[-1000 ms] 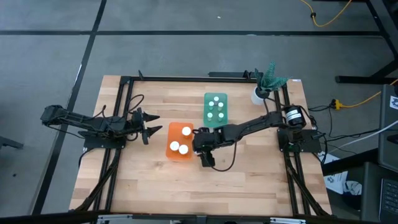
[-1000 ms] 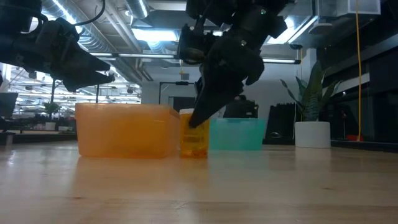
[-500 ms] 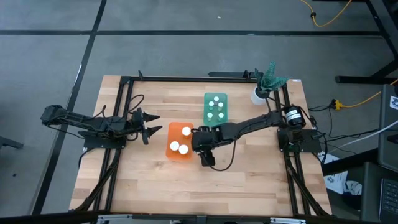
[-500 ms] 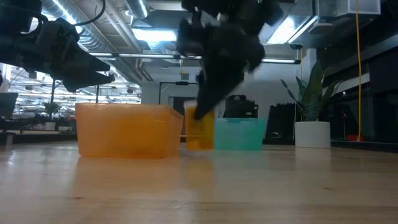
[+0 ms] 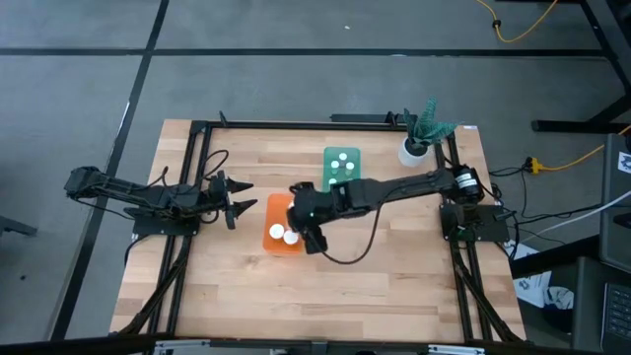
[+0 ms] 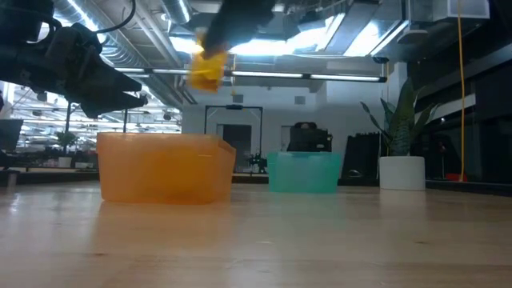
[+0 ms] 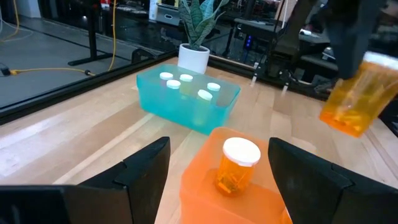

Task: Pick and place medicine bottles into bin by pill shape (circle, oval)
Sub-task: Put the large medicine bottle into the orange bin

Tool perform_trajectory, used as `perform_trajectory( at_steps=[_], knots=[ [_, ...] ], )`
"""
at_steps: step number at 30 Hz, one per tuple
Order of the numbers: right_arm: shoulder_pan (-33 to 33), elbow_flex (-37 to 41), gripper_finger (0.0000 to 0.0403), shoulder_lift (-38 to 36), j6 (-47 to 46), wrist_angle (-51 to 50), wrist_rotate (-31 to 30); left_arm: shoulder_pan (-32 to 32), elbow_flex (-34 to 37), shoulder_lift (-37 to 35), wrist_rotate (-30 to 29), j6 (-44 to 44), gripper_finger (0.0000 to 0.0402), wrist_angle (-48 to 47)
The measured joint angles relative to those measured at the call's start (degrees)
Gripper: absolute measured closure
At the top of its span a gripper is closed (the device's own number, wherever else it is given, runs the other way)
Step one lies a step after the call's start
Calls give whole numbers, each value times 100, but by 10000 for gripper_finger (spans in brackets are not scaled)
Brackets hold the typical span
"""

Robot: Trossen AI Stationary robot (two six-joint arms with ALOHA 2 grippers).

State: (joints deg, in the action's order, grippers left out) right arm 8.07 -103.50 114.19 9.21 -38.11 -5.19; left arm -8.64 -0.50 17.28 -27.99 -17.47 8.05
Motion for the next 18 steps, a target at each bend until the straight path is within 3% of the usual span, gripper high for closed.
perform_trajectory(
  at_steps=[7, 18],
  knots=[
    [-503, 79, 192, 346, 324, 1060, 198, 0, -1, 0, 0, 0, 139, 4],
    [-1018, 94, 190, 1264, 214, 1475, 799, 0, -1, 0, -2, 28, 139, 4]
  ],
)
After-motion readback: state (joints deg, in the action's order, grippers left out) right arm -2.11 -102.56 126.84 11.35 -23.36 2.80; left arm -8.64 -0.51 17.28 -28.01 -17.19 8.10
